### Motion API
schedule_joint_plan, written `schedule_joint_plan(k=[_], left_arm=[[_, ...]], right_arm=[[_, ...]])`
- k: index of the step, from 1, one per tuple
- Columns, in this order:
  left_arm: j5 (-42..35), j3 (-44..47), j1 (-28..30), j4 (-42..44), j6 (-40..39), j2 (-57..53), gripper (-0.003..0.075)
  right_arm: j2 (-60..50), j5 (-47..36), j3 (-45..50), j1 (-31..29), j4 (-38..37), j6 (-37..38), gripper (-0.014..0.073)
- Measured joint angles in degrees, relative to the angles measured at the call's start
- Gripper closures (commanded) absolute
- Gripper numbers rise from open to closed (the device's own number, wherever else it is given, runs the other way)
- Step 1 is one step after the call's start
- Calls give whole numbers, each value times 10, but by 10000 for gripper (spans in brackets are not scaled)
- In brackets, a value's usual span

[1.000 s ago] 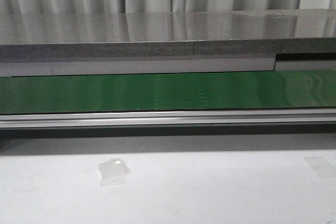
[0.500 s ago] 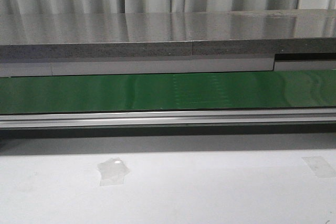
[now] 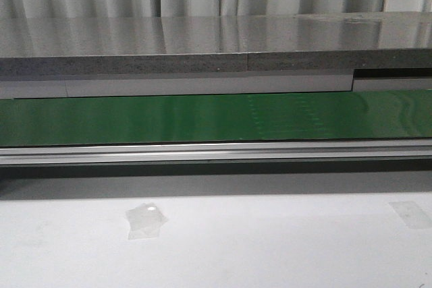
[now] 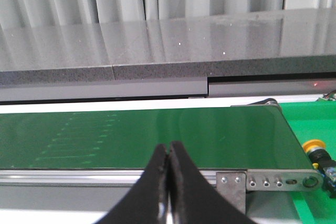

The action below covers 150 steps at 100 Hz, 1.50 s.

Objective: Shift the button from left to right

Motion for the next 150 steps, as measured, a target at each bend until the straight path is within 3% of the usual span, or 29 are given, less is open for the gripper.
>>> schedule_joint_plan(k=[150], left_arm=[[0,0,0,0,0,0,740]], right_arm=[[-7,-3,28,0,0,1,662]])
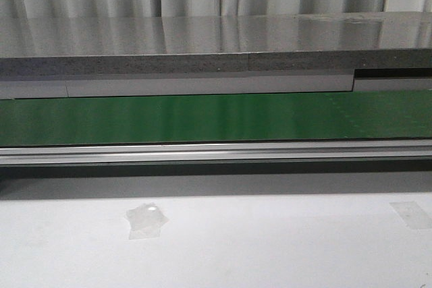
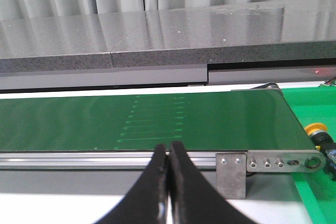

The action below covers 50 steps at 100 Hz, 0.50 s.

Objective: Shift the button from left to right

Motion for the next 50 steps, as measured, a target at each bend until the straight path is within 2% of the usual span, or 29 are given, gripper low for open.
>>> schedule_joint_plan(k=[12,19,26,41,50], left_arm=[[0,0,0,18,0,0,740],[0,0,0,54,-28,0,740],[0,0,0,128,-107,0,740],[2,5,-1,352,-363,-16,740],[0,16,-12,430,-437,-33,740]], right_arm=[[0,0,0,0,0,0,662],[0,0,0,0,0,0,662],[0,0,0,0,0,0,662],[0,0,0,0,0,0,662],[0,0,0,0,0,0,662]])
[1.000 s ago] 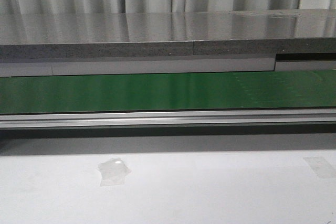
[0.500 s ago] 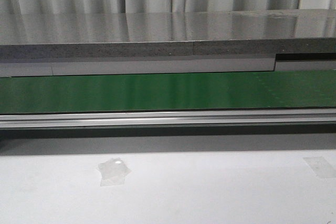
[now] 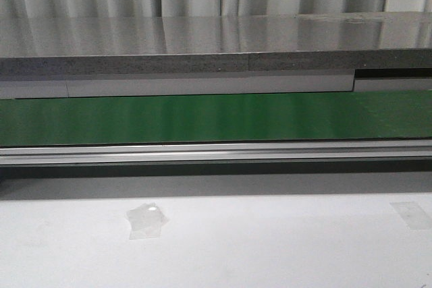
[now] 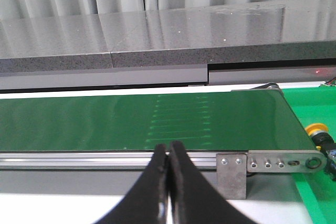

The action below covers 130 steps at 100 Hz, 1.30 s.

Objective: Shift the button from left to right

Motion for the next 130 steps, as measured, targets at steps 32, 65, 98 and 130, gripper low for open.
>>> schedule_joint_plan(k=[32,65,98,130], left_arm=[[-21,88,-34,36,-33,-85,740],[-21,173,-35,37,-35,-199,740],[-57,214,-35,37,-35,-199,740],[-144,216,-35,39,-35,-199,740]], right_arm=[[0,0,0,0,0,0,662],[0,0,0,0,0,0,662],[0,0,0,0,0,0,662],[0,0,0,0,0,0,662]])
